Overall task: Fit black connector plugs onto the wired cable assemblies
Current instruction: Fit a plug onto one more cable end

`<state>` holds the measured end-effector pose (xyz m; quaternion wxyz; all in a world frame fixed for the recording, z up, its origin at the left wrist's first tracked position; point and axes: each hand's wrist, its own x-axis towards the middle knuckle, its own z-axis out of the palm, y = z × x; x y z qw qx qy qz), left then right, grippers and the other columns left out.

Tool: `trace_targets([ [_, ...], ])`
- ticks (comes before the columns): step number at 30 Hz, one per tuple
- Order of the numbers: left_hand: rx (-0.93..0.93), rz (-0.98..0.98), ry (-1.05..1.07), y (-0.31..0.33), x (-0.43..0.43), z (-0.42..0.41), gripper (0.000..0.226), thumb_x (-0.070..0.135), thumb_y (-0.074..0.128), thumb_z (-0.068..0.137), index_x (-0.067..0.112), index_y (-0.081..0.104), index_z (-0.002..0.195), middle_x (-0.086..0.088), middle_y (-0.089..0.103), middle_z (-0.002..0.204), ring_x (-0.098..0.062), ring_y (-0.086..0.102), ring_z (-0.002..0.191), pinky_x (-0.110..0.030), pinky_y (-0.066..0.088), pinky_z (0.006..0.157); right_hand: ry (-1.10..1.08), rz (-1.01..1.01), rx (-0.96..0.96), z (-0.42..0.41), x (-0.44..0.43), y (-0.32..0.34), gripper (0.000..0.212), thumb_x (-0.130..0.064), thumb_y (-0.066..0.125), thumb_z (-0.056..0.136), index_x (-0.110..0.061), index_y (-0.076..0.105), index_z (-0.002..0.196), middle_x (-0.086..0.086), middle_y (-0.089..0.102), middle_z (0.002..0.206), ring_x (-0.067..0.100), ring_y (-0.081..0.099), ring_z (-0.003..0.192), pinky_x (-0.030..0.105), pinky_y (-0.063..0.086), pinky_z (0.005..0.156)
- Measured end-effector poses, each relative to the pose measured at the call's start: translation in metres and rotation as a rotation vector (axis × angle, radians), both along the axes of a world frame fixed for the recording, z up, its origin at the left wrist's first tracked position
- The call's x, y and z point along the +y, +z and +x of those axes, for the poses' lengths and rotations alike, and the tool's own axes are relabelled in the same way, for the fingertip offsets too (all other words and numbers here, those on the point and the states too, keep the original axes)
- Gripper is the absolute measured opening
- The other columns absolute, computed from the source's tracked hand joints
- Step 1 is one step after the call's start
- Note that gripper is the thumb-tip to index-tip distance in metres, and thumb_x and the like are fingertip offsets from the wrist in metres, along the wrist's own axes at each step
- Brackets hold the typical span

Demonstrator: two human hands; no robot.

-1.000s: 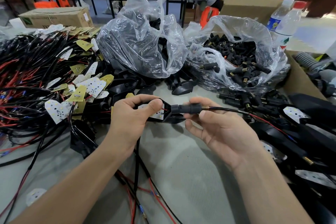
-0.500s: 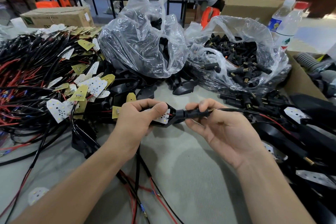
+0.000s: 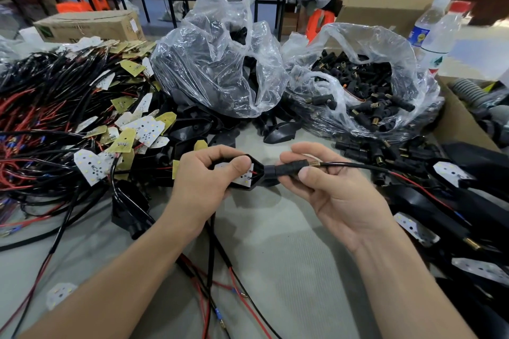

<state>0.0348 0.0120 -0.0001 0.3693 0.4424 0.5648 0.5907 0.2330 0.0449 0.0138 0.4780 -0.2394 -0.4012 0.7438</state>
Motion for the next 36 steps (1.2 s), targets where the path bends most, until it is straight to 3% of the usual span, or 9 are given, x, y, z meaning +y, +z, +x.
trace_targets([
  [3,0.016,0.05,0.065,0.003,0.0,0.0,0.006,0.026,0.081,0.077,0.027,0.081,0.083,0.002,0.074,0.074,-0.013,0.064,0.066,-0.033,0.051,0.064,-0.037,0.017,-0.011,-0.006,-0.002,0.0,0.023,0.006,0.066,0.071,-0.008,0.078,0.085,0.018,0.075,0.106,0.029,0.073,0.101,0.034,0.061,0.084],
  [5,-0.027,0.058,0.08,0.003,-0.002,0.002,0.009,0.031,0.079,0.075,0.028,0.081,0.083,0.005,0.069,0.068,-0.01,0.057,0.057,-0.026,0.046,0.055,-0.031,0.023,-0.023,-0.008,-0.004,0.0,0.021,0.003,0.068,0.072,-0.01,0.078,0.085,0.016,0.075,0.11,0.029,0.071,0.103,0.039,0.059,0.093],
  [9,0.012,0.062,0.035,0.002,-0.004,0.009,0.015,0.017,0.078,0.088,0.03,0.079,0.079,0.012,0.058,0.058,-0.007,0.045,0.048,-0.018,0.037,0.041,0.062,0.014,-0.023,-0.013,-0.008,0.001,0.021,0.001,0.067,0.074,-0.012,0.078,0.087,0.016,0.074,0.116,0.031,0.07,0.106,0.05,0.052,0.105],
  [14,-0.036,0.016,0.038,0.002,-0.004,0.01,0.016,0.02,0.074,0.093,0.028,0.078,0.08,0.008,0.06,0.063,-0.009,0.045,0.051,-0.019,0.036,0.042,-0.004,0.02,-0.006,-0.021,-0.011,0.001,0.018,0.005,0.065,0.078,-0.007,0.072,0.089,0.016,0.075,0.108,0.028,0.073,0.098,0.044,0.06,0.092],
  [19,-0.474,-0.079,-0.202,0.013,-0.001,0.006,0.022,0.022,0.062,0.087,0.015,0.083,0.083,-0.007,0.07,0.075,-0.014,0.063,0.056,-0.022,0.047,0.047,-0.188,0.233,-0.172,-0.017,-0.011,0.012,0.034,0.02,0.055,0.088,-0.008,0.075,0.091,0.014,0.077,0.1,0.024,0.071,0.09,0.041,0.058,0.091],
  [23,-0.483,-0.064,-0.427,0.022,-0.004,-0.001,0.02,0.002,0.066,0.084,0.008,0.082,0.095,-0.017,0.077,0.089,-0.022,0.076,0.071,-0.023,0.059,0.059,-0.243,0.35,-0.263,-0.003,-0.015,0.032,0.04,0.018,0.056,0.088,-0.014,0.079,0.091,0.018,0.076,0.097,0.024,0.07,0.089,0.035,0.058,0.085],
  [29,-0.41,-0.119,-0.618,0.047,-0.014,0.029,0.041,0.006,0.073,0.076,0.021,0.079,0.114,-0.009,0.078,0.106,-0.016,0.076,0.09,-0.017,0.058,0.066,-0.212,0.3,-0.382,0.039,-0.036,0.078,0.021,0.0,0.064,0.088,-0.01,0.076,0.103,0.018,0.075,0.107,0.029,0.073,0.098,0.039,0.062,0.087],
  [33,-0.409,-0.181,-0.605,0.075,-0.005,0.088,0.032,0.007,0.081,0.073,0.008,0.076,0.104,-0.009,0.079,0.091,-0.014,0.076,0.07,-0.02,0.057,0.059,-0.453,0.229,-0.593,0.089,-0.058,0.096,0.018,-0.003,0.059,0.099,-0.007,0.076,0.101,0.015,0.078,0.098,0.031,0.076,0.091,0.035,0.064,0.074],
  [36,-0.515,-0.261,-0.633,0.094,0.014,0.137,0.019,0.01,0.071,0.088,-0.001,0.071,0.103,-0.013,0.077,0.08,-0.014,0.073,0.059,-0.02,0.056,0.052,-0.65,0.165,-0.691,0.126,-0.075,0.1,0.018,-0.009,0.062,0.097,-0.009,0.078,0.09,0.012,0.079,0.087,0.028,0.077,0.076,0.029,0.062,0.062],
])
